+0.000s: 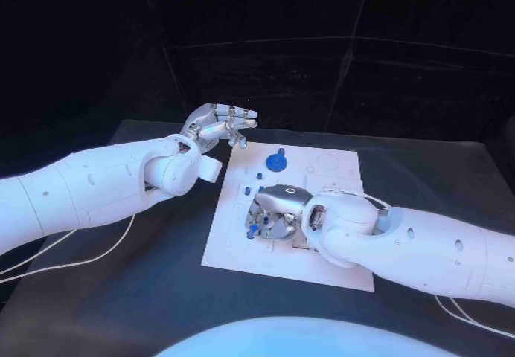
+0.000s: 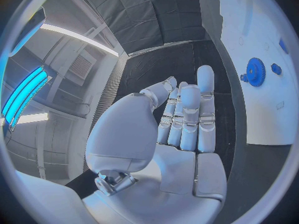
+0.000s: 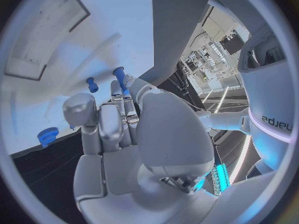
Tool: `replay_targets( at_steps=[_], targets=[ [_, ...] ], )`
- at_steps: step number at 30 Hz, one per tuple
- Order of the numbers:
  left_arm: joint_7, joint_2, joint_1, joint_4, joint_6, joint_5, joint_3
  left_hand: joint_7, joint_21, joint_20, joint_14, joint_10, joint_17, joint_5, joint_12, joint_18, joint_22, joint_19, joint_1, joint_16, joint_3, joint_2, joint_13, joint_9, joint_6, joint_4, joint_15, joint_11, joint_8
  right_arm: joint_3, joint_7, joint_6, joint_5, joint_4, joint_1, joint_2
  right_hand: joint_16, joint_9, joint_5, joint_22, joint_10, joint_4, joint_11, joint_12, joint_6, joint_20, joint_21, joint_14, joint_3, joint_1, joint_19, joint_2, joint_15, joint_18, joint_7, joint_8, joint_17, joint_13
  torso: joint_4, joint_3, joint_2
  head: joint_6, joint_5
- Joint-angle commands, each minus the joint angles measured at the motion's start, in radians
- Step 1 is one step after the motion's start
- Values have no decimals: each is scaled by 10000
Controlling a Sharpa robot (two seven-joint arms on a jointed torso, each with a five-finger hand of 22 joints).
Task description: Assemble the parts on the task board
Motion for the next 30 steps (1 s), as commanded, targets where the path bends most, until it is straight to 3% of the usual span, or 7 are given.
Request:
replay_targets(
  at_steps=[1,3,7,20,25,28,30],
  targets=[
    [35,-3,10,14,124,18,5,2,-33,26,-67,-44,-9,-30,64,134,-15,-51,17,-40,-43,74,1,-7,-30,-6,-24,7,6,2,-121,232,-67,-28,13,55,30,-50,30,-70,-266,33,146,-213,-299,79,22,122,45,-288,-55,-108,72,-46,188,-195,-43,-12,13,-10,-5,-8,1],
    [34,-4,11,14,124,18,5,2,-33,26,-67,-44,-9,-30,64,134,-15,-51,17,-40,-43,74,1,-7,-30,-6,-24,7,6,2,-170,308,-67,-53,14,88,19,-63,32,-126,-467,70,240,-327,-557,139,-8,105,-8,-463,-99,-258,145,-42,273,-244,-73,-8,14,-11,-8,-9,2],
    [32,-9,11,17,123,18,5,2,-33,26,-67,-44,-9,-30,64,134,-15,-51,17,-40,-43,74,1,-7,-30,-6,-24,7,6,2,-254,399,-111,-99,15,158,20,-63,12,-150,-664,110,269,-394,-992,199,-18,89,-147,-682,-137,-455,175,-24,233,-247,-90,8,11,-12,-2,-10,4],
    [23,-19,11,19,126,18,5,2,-33,26,-67,-44,-9,-30,64,134,-15,-51,17,-40,-43,74,1,-7,-30,-6,-24,7,6,2,-263,403,-155,-116,15,204,15,-58,16,-153,-675,103,259,-388,-1048,204,-19,85,-144,-682,-143,-442,171,-20,215,-239,-108,13,7,-2,-1,-30,25],
    [20,-19,11,14,128,18,5,2,-33,26,-67,-44,-9,-30,64,134,-15,-51,17,-40,-43,74,1,-7,-30,-6,-24,7,6,2,-191,123,-156,-93,15,186,-35,-53,37,-278,-854,84,280,-428,-1244,214,-84,48,-229,-754,-208,-543,191,7,223,-235,-205,8,-1,1,-7,-25,22],
    [13,-20,11,11,136,18,5,2,-33,26,-67,-44,-9,-30,64,134,-15,-51,17,-40,-43,74,1,-7,-30,-6,-24,7,6,1,-51,-249,-157,-32,14,123,-320,-58,189,-916,-1479,54,340,-541,-1804,254,-446,-156,-666,-976,-517,-858,240,109,262,-236,-702,15,3,4,-3,-13,16],
    [8,-22,11,7,141,18,5,2,-33,26,-67,-44,-9,-30,64,134,-15,-51,17,-40,-43,74,1,-7,-30,-6,-24,7,6,2,61,-483,-157,32,13,54,-453,-22,710,-1353,-1885,72,397,-436,-2078,302,-735,-367,-1298,-1145,-803,-967,296,173,306,-186,-945,68,-1,9,-3,-3,18]
  ],
)
